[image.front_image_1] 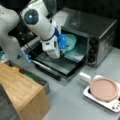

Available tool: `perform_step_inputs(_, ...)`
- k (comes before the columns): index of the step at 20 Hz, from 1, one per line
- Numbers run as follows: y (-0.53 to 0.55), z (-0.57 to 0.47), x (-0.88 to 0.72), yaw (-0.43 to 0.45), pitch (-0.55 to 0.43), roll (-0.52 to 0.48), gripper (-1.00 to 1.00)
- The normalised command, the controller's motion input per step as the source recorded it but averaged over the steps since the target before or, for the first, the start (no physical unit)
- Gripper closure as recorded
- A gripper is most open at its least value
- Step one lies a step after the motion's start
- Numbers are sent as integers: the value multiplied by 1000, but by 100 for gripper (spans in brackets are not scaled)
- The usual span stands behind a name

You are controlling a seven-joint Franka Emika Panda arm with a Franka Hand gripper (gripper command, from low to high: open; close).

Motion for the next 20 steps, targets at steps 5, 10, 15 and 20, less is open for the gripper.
perform_step_inputs(5, 71, -125, 31, -37, -74, 97, -100)
perform_step_inputs(10, 30, -128, 20, -11, -99, 86, -100)
perform_step_inputs(15, -9, -97, -3, -15, -95, 94, -100)
perform_step_inputs(20, -38, -94, -8, -25, -90, 96, -100)
